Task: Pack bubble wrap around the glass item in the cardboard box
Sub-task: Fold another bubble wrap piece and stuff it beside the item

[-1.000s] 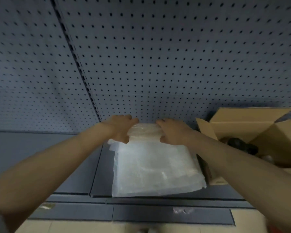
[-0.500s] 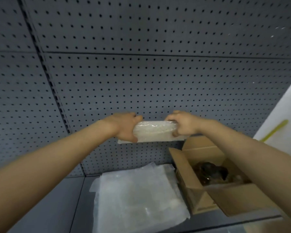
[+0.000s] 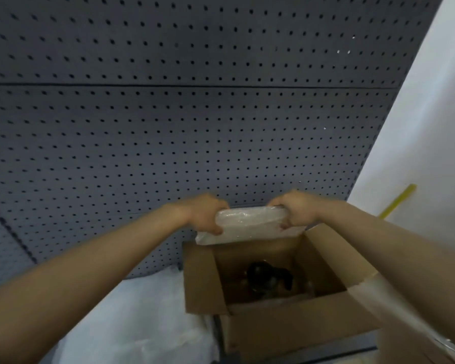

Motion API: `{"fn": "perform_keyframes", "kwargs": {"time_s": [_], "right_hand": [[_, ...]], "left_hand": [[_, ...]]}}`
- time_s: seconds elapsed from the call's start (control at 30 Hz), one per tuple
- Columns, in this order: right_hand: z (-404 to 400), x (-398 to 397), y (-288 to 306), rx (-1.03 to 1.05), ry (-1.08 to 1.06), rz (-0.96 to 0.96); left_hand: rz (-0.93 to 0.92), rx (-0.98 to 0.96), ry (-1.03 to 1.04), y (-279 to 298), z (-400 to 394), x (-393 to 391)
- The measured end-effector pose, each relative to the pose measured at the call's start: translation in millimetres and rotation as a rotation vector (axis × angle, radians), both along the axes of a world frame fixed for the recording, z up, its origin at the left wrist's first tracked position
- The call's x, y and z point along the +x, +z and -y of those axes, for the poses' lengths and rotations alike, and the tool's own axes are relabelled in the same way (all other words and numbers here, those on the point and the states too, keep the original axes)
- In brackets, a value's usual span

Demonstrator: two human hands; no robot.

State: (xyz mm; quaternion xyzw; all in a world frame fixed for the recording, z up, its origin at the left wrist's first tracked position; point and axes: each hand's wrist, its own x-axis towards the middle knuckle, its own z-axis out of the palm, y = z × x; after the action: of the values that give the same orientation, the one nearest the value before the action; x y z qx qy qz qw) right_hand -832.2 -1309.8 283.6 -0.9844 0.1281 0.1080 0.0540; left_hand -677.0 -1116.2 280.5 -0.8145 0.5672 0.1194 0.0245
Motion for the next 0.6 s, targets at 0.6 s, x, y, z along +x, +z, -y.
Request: {"fn": "perform_keyframes", "kwargs": {"time_s": [0.6], "right_hand": [[73.9, -14.7, -114.9, -0.098, 0.152, -0.033]], "left_hand": [[0.268, -0.009, 0.085, -119.8, 58.7, -47.8]]}}
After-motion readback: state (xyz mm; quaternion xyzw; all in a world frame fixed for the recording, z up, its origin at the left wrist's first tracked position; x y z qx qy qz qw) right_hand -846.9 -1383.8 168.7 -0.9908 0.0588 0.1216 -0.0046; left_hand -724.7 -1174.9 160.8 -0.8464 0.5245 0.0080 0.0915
